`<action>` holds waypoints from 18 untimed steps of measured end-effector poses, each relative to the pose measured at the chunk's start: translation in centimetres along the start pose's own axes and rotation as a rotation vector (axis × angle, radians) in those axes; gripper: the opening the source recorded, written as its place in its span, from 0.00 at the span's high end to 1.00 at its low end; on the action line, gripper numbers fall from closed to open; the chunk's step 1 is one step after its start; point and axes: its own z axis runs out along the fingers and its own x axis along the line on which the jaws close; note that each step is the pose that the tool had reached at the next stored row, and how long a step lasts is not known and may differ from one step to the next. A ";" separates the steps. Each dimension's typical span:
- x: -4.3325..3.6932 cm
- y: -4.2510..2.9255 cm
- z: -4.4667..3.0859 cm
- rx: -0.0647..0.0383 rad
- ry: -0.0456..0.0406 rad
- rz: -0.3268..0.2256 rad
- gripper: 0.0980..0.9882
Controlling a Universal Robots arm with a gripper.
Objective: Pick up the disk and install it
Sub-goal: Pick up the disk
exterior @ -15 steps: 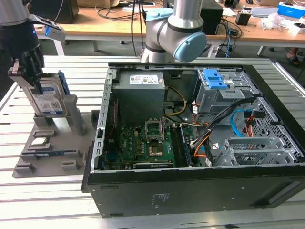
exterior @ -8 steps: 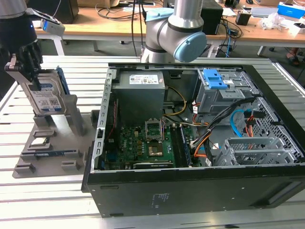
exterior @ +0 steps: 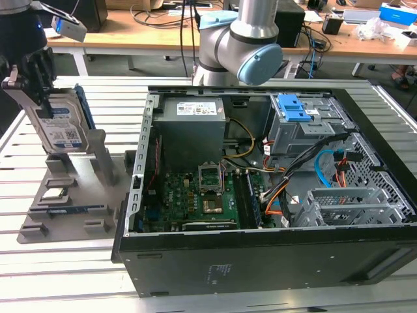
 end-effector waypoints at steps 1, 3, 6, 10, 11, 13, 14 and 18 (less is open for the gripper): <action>0.00 0.01 -0.18 0.000 0.0000 0.000 0.70; 0.00 0.02 -0.44 0.000 -0.0001 0.000 0.70; 0.01 0.04 -0.97 0.000 -0.0002 0.000 0.70; 0.02 0.07 -1.77 0.000 -0.0004 0.000 0.70; 0.02 0.08 -1.92 0.000 -0.0004 0.000 0.70; 0.02 0.10 -2.34 0.000 -0.0004 0.000 0.70; 0.02 0.11 -2.49 0.000 -0.0004 0.000 0.70; 0.02 0.14 -3.21 0.000 -0.0004 0.000 0.70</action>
